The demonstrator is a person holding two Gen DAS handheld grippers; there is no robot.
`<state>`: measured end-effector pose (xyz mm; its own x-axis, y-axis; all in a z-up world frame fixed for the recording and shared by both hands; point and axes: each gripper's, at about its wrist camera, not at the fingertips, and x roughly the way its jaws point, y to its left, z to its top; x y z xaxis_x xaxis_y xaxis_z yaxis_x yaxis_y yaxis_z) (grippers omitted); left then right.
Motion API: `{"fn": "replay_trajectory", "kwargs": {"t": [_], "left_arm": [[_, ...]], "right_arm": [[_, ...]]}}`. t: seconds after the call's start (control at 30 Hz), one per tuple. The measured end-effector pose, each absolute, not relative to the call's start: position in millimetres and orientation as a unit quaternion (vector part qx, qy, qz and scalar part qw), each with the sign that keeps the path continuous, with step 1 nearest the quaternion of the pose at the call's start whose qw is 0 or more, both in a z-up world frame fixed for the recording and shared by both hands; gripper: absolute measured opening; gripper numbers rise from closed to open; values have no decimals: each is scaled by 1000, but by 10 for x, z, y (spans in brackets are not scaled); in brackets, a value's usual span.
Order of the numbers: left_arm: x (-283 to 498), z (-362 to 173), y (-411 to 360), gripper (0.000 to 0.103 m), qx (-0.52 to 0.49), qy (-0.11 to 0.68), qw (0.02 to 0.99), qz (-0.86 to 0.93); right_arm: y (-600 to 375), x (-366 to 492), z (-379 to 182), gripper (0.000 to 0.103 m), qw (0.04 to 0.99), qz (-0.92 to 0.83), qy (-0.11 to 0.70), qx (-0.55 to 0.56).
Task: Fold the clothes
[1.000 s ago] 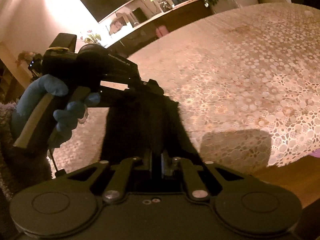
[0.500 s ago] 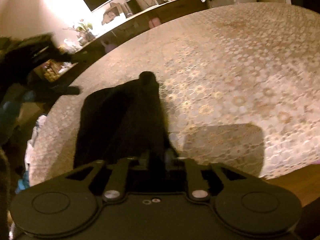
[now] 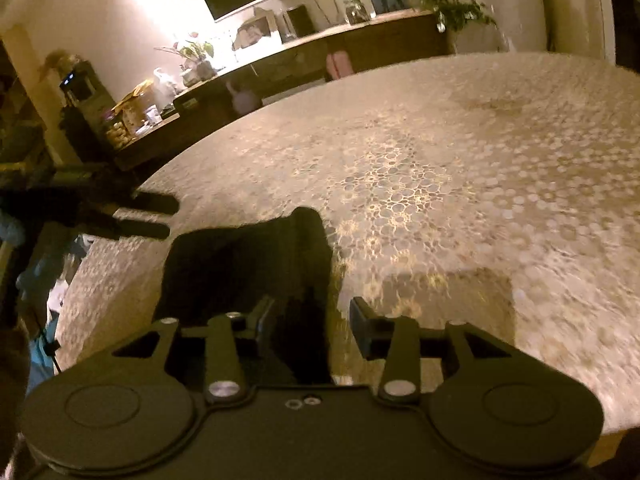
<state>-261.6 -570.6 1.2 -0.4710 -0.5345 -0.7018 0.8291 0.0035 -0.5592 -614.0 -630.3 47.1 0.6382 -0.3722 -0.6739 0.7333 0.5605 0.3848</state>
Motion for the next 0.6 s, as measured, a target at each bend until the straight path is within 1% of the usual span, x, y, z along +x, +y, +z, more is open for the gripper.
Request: {"fn": "replay_trajectory", "kwargs": {"t": [0.3, 0.33, 0.43, 0.6], "left_arm": [[-2579, -52, -5838, 74, 159, 504, 406, -745], [-2594, -40, -5831, 74, 168, 496, 400, -752], [-2659, -30, -5815, 67, 202, 471, 373, -774], [-2809, -38, -5768, 66, 268, 411, 363, -792]], "right_arm": [[-6865, -5778, 359, 103, 830, -295, 299, 367], [-6895, -5755, 345, 103, 828, -293, 304, 368], [-6916, -5686, 335, 103, 826, -283, 327, 362], [-6804, -5575, 470, 103, 834, -262, 365, 320]]}}
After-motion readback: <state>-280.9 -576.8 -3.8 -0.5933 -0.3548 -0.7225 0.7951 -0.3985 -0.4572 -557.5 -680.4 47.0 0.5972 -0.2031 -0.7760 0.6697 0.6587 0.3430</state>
